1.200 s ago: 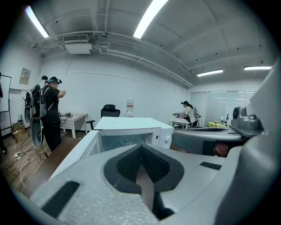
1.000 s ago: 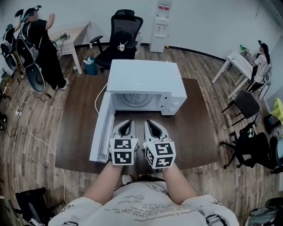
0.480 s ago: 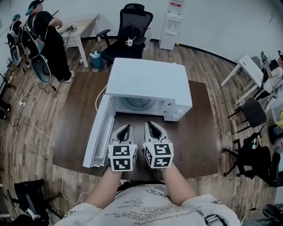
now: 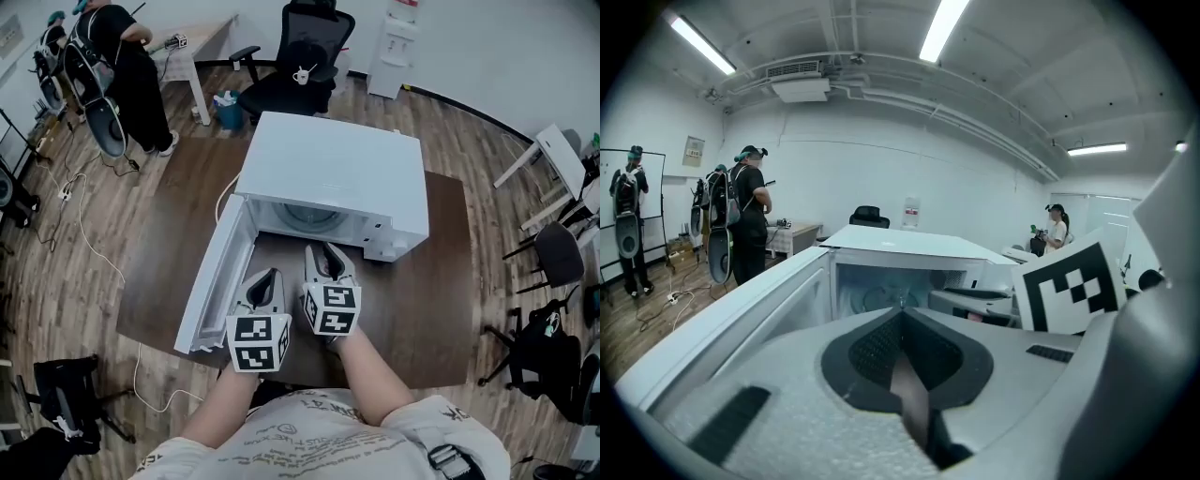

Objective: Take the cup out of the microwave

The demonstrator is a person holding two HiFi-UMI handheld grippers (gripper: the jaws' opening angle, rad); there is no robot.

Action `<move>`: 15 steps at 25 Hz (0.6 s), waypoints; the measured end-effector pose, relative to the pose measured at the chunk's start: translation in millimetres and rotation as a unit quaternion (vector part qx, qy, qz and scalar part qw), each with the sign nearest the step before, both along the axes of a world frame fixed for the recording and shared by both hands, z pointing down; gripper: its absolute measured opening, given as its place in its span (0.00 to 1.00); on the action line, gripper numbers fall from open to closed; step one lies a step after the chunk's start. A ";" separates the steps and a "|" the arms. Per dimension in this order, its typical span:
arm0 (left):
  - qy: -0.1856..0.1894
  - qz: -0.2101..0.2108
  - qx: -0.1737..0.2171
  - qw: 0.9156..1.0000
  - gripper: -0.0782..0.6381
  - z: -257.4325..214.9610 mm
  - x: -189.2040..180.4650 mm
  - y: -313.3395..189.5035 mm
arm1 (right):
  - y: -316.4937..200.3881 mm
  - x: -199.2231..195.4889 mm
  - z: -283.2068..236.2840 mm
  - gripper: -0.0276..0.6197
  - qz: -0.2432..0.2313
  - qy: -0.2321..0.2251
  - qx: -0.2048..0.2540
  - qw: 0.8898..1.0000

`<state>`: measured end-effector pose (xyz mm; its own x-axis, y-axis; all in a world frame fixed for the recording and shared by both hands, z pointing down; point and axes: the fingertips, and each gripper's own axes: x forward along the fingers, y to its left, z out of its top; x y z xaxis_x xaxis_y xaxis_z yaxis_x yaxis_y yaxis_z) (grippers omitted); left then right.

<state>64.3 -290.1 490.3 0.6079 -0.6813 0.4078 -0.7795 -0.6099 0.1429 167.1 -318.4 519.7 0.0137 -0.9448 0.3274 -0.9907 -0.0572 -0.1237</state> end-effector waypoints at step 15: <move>-0.038 -0.057 -0.024 0.997 0.13 25.2 -19.0 -16.8 | -74.5 21.7 79.0 0.24 -0.001 0.035 -0.049 0.998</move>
<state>45.3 -306.9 515.5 0.4934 -0.7230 0.4835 -0.8534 -0.5100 0.1083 188.7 -392.9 598.7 0.0373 -0.9084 0.4164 -0.9969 -0.0628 -0.0476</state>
